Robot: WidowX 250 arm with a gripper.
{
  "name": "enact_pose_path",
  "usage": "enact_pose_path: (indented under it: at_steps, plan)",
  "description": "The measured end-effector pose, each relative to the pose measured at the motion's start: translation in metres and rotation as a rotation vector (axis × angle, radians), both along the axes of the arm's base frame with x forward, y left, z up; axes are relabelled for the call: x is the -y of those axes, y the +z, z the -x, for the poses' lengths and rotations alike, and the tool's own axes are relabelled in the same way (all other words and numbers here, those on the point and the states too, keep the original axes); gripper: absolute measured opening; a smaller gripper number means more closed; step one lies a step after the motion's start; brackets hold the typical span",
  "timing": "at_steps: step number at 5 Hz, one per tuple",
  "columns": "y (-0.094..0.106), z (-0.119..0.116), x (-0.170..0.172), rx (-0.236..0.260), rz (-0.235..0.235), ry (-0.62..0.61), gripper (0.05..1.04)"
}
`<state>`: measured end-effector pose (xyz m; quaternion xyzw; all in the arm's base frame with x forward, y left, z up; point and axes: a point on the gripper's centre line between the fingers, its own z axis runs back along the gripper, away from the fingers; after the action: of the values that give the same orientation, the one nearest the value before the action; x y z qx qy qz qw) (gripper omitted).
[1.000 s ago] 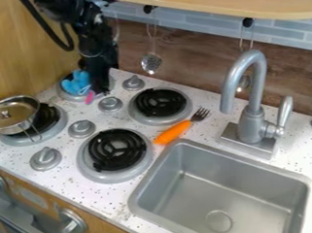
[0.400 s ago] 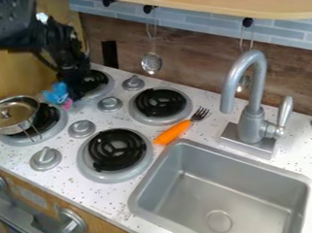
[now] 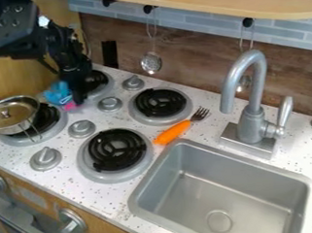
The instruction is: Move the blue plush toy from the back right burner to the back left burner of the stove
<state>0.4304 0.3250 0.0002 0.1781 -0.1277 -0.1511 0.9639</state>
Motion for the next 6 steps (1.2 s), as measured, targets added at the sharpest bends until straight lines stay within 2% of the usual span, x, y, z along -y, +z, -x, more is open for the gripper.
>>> enact_pose_path:
  at_steps: [1,2,4,5,6]
  plan:
    - [-0.001,0.004,0.005,-0.002,0.0,-0.018,1.017]
    - [0.013,0.011,0.016,0.028,0.01,-0.042,1.011]
    - [0.07,0.023,0.04,0.174,-0.044,-0.128,1.011]
    - [0.086,0.041,0.056,0.195,-0.074,-0.176,1.011]
    - [0.084,0.059,0.064,0.17,-0.103,-0.188,1.011]
